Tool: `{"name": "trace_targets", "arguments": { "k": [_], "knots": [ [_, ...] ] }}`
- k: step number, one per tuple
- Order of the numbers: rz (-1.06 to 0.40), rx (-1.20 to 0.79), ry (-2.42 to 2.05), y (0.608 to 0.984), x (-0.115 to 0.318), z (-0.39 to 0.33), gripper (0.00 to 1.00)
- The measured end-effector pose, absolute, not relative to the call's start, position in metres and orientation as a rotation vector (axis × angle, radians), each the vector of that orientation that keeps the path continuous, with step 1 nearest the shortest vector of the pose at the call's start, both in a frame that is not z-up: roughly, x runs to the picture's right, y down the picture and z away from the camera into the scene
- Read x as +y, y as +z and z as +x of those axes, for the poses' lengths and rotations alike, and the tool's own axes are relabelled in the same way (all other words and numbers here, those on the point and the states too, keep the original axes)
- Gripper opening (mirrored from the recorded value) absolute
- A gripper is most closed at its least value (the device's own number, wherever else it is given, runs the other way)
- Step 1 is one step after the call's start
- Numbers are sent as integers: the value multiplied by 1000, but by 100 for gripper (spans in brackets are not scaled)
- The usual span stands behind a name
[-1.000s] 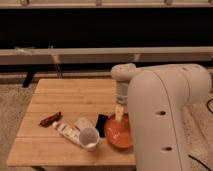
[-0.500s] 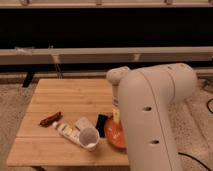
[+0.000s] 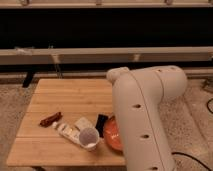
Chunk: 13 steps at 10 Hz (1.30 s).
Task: Pick up the ceramic bowl
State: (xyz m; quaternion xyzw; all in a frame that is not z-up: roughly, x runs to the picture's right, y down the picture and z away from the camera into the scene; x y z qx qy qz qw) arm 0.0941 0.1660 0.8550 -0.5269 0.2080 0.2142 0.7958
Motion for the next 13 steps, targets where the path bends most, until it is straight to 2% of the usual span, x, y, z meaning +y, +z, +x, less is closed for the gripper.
{"name": "trace_targets", "arguments": {
  "k": [1,2,6,13],
  "knots": [
    [-1140,453,458,855,167,93,2],
    [-1147,454,466,855,167,95,0],
    [-1120,356,549,834,139,108,0],
    [-960,117,632,758,65,139,0]
  ]
}}
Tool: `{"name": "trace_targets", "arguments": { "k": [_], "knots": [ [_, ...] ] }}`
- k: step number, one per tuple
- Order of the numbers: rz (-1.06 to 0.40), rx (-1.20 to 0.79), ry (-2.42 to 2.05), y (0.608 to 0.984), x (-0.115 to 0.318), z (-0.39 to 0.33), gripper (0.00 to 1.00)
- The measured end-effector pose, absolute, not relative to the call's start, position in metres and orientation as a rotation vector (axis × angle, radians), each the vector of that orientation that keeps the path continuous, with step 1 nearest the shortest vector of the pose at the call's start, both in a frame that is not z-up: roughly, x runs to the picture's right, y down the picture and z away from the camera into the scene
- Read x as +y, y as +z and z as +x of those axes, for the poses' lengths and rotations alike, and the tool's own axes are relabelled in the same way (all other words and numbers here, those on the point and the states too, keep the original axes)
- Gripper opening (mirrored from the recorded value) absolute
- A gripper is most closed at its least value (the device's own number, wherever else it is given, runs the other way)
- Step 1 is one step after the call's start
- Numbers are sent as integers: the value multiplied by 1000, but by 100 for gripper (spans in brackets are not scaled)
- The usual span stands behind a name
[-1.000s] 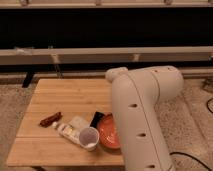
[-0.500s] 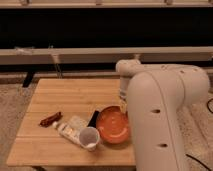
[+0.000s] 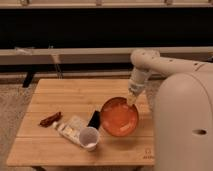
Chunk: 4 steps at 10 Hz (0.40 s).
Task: Pick up the ceramic bowl
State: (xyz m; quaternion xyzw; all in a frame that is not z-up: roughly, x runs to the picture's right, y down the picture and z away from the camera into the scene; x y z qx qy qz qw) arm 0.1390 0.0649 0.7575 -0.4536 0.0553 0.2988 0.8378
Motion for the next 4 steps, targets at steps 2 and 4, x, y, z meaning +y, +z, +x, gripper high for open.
{"name": "trace_targets", "arguments": {
  "k": [2,4],
  "knots": [
    [-975,120,615,742,49,131,0],
    [-983,123,609,742,47,127,0]
  ]
}}
